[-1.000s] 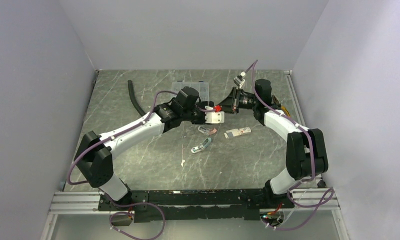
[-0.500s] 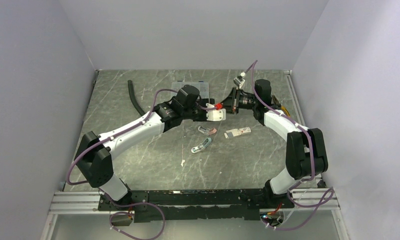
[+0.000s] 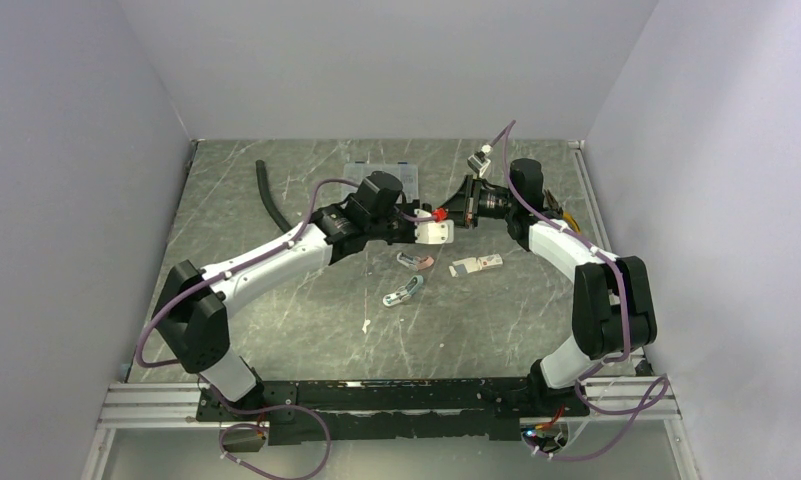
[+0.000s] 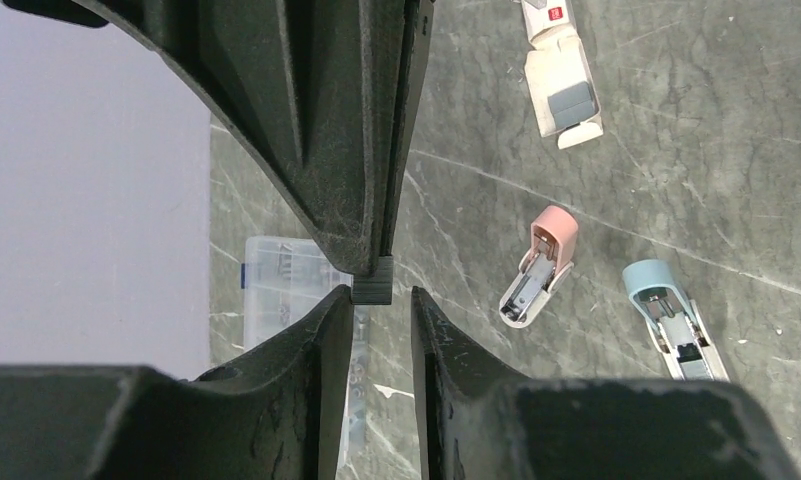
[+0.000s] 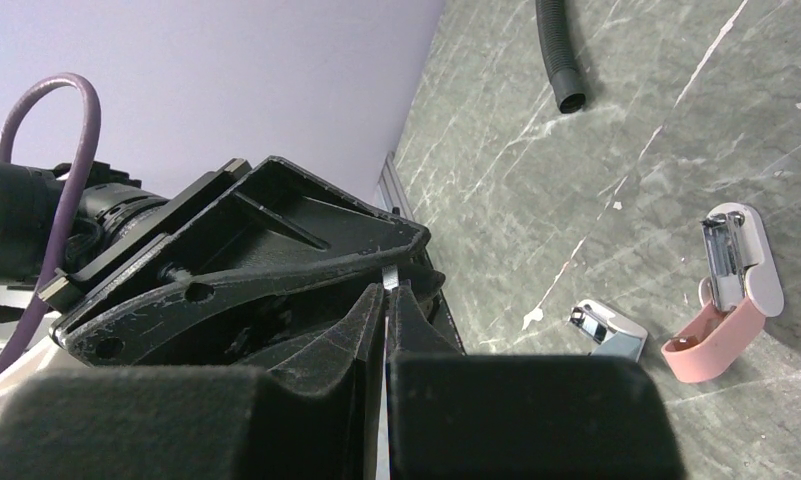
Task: Load the staples into the stapler
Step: Adjust the staple.
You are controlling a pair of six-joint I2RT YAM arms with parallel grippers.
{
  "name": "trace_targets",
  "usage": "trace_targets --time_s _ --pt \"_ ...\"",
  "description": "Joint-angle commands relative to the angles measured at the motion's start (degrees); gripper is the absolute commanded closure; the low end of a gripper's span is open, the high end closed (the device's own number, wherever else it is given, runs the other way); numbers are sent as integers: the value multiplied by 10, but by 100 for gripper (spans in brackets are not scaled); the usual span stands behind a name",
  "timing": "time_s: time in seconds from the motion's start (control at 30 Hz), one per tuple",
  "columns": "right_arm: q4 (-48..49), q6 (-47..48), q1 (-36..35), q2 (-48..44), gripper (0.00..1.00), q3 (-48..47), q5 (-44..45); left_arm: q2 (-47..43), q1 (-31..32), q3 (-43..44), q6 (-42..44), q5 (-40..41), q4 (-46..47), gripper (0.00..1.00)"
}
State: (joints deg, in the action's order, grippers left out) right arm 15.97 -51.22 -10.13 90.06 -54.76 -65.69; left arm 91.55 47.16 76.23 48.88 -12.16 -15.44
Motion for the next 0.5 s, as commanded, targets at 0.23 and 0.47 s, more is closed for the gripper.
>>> trace_targets --time_s 0.23,0.47 --pt "16 -2 3 1 95 -1 -5 10 6 40 4 -9 -8 71" --pt "17 -3 2 3 95 0 -7 10 7 33 6 -10 -7 73"
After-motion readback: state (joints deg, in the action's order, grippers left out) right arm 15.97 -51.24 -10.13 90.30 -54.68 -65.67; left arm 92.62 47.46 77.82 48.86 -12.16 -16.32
